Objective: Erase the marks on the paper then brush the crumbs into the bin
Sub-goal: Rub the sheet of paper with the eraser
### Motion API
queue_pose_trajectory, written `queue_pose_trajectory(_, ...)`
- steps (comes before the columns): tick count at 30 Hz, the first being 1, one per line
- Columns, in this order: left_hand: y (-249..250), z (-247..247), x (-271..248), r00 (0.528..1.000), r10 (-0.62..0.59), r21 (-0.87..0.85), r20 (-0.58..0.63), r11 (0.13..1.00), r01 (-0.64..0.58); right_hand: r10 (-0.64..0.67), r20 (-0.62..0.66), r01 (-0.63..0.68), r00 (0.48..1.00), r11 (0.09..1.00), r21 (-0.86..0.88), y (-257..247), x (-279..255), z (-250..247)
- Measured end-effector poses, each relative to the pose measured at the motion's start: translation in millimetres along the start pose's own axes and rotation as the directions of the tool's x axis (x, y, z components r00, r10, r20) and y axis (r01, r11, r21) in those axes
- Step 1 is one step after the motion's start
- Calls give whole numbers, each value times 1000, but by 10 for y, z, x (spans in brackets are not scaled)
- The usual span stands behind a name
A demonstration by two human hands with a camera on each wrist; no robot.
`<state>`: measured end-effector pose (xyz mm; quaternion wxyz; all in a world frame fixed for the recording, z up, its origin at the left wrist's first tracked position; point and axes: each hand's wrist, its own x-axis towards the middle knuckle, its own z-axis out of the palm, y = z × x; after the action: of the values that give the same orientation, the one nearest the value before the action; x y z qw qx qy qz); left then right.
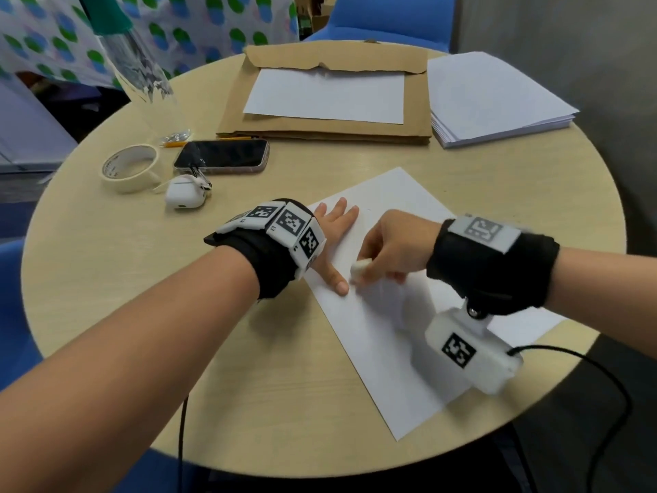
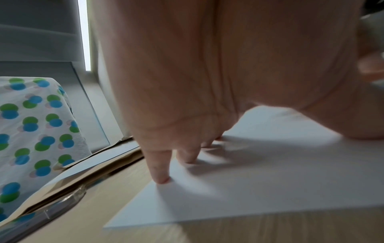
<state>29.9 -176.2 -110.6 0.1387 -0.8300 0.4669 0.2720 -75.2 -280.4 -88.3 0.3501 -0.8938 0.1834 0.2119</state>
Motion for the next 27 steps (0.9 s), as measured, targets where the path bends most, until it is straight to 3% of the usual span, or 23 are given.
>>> queue_pose_trajectory(2,11,-5,-6,1000,-3,7,3,1000,3,25,-18,-24,1000,998,52,-16,36,-85)
queue_pose_trajectory(6,33,-15,-30,1000,2,8,-15,1000,-1,86,-226,-58,970,990,129,-60,256,-257)
queue_pose_trajectory(11,16,-18,-23,1000,-3,11,-2,1000,3,14,-68,-14,998,1000,10,-129,120,5)
queue_pose_trajectory(17,53,-40,-72,1000,-8,7,-5,1000,8,81,-247,-72,966,996,49,-133,231,-222)
queue_pose_trajectory(21,34,-42,-59,1000,-12,7,12,1000,12,20,-37,-20,999,1000,-7,-145,82,-20)
queue_pose_trajectory(27,15,-14,-30,1000,0,-12,0,1000,0,81,-224,-52,971,989,135,-27,250,-279)
